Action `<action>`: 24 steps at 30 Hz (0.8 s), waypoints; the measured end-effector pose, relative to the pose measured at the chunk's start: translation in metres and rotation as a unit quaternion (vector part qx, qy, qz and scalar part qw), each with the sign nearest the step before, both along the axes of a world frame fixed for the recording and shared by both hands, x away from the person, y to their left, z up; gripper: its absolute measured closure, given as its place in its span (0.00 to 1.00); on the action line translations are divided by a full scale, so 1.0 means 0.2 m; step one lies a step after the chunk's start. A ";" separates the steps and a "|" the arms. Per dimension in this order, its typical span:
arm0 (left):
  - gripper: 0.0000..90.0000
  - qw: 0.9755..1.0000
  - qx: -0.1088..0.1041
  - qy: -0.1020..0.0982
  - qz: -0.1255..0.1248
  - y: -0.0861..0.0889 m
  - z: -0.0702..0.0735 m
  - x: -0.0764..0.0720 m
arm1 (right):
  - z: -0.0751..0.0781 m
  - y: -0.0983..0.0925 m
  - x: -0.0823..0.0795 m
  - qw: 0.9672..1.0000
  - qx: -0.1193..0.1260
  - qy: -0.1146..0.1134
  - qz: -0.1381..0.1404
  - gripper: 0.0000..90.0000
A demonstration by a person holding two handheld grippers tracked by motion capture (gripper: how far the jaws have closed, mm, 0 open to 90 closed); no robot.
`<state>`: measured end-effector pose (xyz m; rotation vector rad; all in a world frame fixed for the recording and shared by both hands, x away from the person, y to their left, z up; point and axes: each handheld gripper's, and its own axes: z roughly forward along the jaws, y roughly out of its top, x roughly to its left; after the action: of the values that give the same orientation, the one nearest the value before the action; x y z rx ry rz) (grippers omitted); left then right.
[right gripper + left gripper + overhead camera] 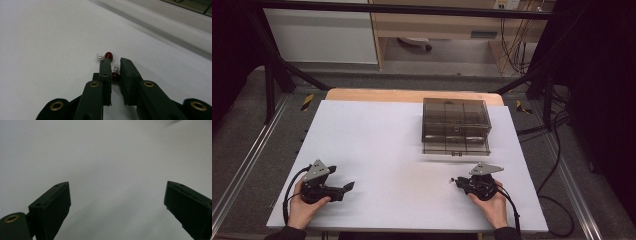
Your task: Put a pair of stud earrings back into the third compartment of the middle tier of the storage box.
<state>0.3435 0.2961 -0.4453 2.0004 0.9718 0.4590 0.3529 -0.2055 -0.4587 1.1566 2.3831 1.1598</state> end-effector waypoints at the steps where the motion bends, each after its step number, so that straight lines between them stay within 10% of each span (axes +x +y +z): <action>1: 0.07 1.000 0.000 0.000 0.001 0.00 0.00 0.00 | 0.00 0.00 0.00 1.000 0.000 0.000 0.000 0.89; 24: 0.07 1.000 0.000 0.001 0.003 0.00 0.00 0.00 | 0.04 -0.01 -0.02 1.000 0.012 -0.007 0.002 0.90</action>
<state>0.3436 0.2966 -0.4457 1.9985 0.9794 0.4595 0.3499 -0.2071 -0.4507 1.1469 2.3696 1.1966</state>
